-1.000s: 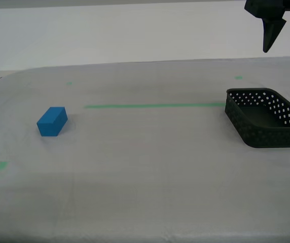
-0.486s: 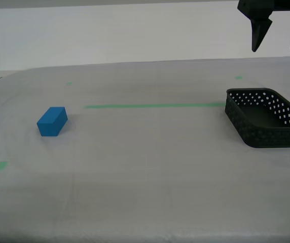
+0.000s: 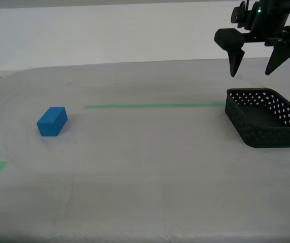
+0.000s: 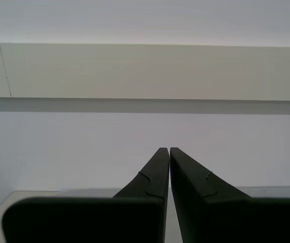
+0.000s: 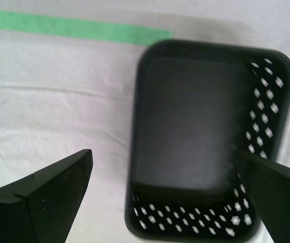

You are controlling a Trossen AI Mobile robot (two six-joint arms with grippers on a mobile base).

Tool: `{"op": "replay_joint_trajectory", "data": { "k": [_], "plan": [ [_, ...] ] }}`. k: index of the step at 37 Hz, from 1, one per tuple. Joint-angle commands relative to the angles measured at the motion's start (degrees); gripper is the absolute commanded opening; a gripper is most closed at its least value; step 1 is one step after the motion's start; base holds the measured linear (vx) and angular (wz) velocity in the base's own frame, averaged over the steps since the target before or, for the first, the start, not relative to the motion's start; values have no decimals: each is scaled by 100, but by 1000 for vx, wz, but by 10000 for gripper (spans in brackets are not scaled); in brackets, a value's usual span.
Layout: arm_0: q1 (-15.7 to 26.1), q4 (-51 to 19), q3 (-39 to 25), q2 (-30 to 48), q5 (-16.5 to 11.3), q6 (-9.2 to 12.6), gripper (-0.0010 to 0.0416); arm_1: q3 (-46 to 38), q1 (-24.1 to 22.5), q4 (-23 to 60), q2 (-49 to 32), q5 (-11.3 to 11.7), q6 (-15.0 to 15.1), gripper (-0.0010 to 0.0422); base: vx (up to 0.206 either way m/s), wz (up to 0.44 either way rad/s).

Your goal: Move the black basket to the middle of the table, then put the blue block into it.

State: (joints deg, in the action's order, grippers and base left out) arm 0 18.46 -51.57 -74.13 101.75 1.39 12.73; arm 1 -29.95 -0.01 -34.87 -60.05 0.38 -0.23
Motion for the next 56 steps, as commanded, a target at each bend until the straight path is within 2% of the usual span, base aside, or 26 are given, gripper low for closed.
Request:
{"op": "replay_joint_trajectory", "data": {
  "k": [1, 20, 26, 39, 44, 50, 56],
  "plan": [
    [114, 203, -4, 184, 15, 83, 400, -2, 0, -31, 2, 2, 9, 0, 0, 0],
    [275, 584, 39, 1172, -22, 103, 401, -2, 0, -31, 2, 2, 9, 0, 0, 0],
    [278, 1198, 389, 1231, -136, 107, 401, -4, -2, -31, 2, 2, 9, 0, 0, 0],
    [275, 2063, 1110, 1228, -131, 131, 400, -2, -2, -31, 2, 2, 9, 0, 0, 0],
    [275, 2337, 1351, 1228, -129, 229, 400, -2, 0, -31, 2, 2, 9, 0, 0, 0],
    [278, 2422, 1504, 1228, 74, 232, 398, -2, 0, -31, 2, 2, 9, 0, 0, 0],
    [289, 2450, 1493, 1228, 133, 245, 381, -2, -2, -31, 2, 2, 9, 0, 0, 0]
  ]
}}
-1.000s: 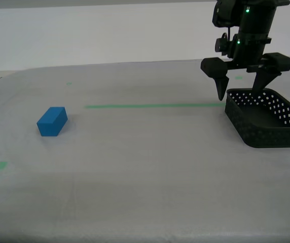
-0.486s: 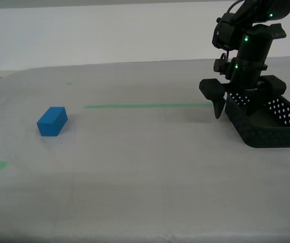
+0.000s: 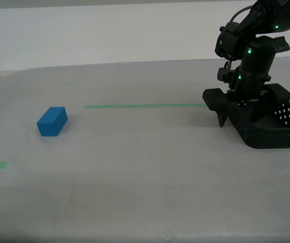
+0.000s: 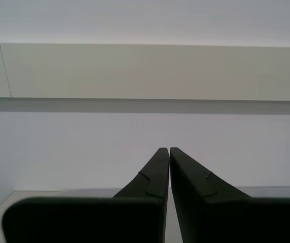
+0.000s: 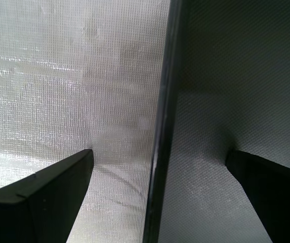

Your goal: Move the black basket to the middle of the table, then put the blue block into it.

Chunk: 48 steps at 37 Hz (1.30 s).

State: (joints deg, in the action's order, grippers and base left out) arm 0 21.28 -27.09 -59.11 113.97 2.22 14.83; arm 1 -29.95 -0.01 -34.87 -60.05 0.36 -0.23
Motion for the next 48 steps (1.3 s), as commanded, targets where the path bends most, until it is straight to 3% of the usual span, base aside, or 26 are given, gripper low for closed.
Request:
{"op": "replay_joint_trajectory", "data": {
  "k": [1, 17, 28, 34, 48],
  "plan": [
    [7, 4, -13, 7, 50, 48, 375, -2, -2, -31, 2, 4, 9, 0, 0, 0],
    [83, 11, -20, -15, 22, 299, 226, -2, -2, -31, 2, 4, 9, 0, 0, 0],
    [96, 9, -17, -15, 22, 321, 104, -2, -2, -31, 2, 4, 9, 0, 0, 0],
    [101, 7, -17, -15, 22, 326, 77, -2, -2, -31, 2, 4, 9, 0, 0, 0],
    [114, -4, -17, -15, 26, 341, 76, -2, -2, -31, 2, 4, 9, 0, 0, 0]
  ]
}}
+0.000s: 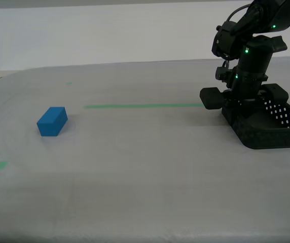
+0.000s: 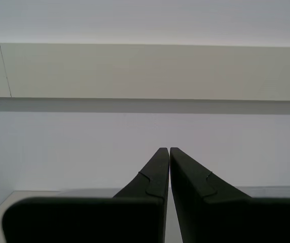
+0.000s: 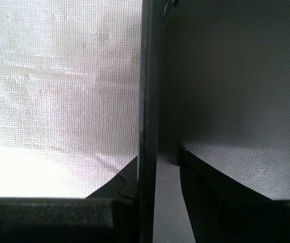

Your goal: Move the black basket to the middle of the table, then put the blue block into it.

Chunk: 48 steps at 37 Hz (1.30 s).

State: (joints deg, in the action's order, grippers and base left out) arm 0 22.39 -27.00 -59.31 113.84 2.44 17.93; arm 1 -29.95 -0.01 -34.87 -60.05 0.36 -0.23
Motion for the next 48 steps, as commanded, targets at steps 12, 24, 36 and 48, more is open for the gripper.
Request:
{"op": "replay_joint_trajectory", "data": {
  "k": [12, 24, 36, 48],
  "plan": [
    [13, -39, 2, -2, 4, 33, 68, -2, -2, -31, 2, 4, 9, 0, 0, 0],
    [20, -48, 2, -26, 2, 37, 3, -2, 0, -31, 2, 4, 9, 0, 0, 0],
    [20, -92, 2, -199, 26, 59, -1, -2, -2, -31, 2, 4, 9, 0, 0, 0],
    [22, -284, 2, -450, 52, 92, -1, -2, 0, -31, 2, 4, 9, 0, 0, 0]
  ]
}}
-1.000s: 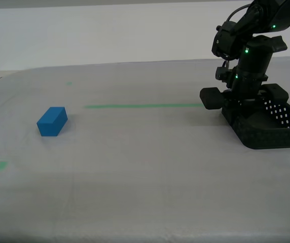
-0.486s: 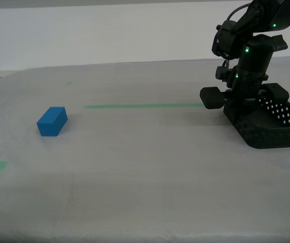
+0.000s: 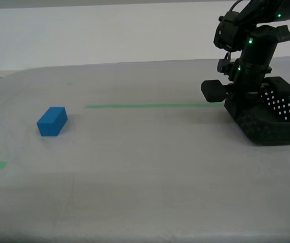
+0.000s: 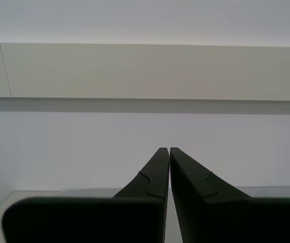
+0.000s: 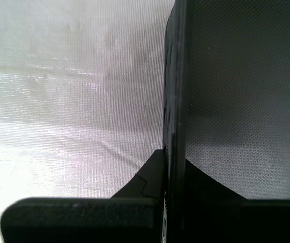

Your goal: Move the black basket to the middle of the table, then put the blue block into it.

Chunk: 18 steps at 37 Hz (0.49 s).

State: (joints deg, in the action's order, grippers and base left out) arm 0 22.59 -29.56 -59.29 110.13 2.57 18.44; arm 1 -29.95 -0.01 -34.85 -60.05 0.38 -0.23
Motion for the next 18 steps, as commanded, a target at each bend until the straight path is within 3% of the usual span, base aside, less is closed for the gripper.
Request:
{"op": "replay_joint_trajectory", "data": {
  "k": [1, 18],
  "plan": [
    [2, -44, 0, -103, 39, 50, -1, -2, -2, -33, 2, 2, 9, 0, 0, 0],
    [37, -531, 0, -605, 33, 238, -1, -2, -2, -33, 2, 2, 9, 0, 0, 0]
  ]
}}
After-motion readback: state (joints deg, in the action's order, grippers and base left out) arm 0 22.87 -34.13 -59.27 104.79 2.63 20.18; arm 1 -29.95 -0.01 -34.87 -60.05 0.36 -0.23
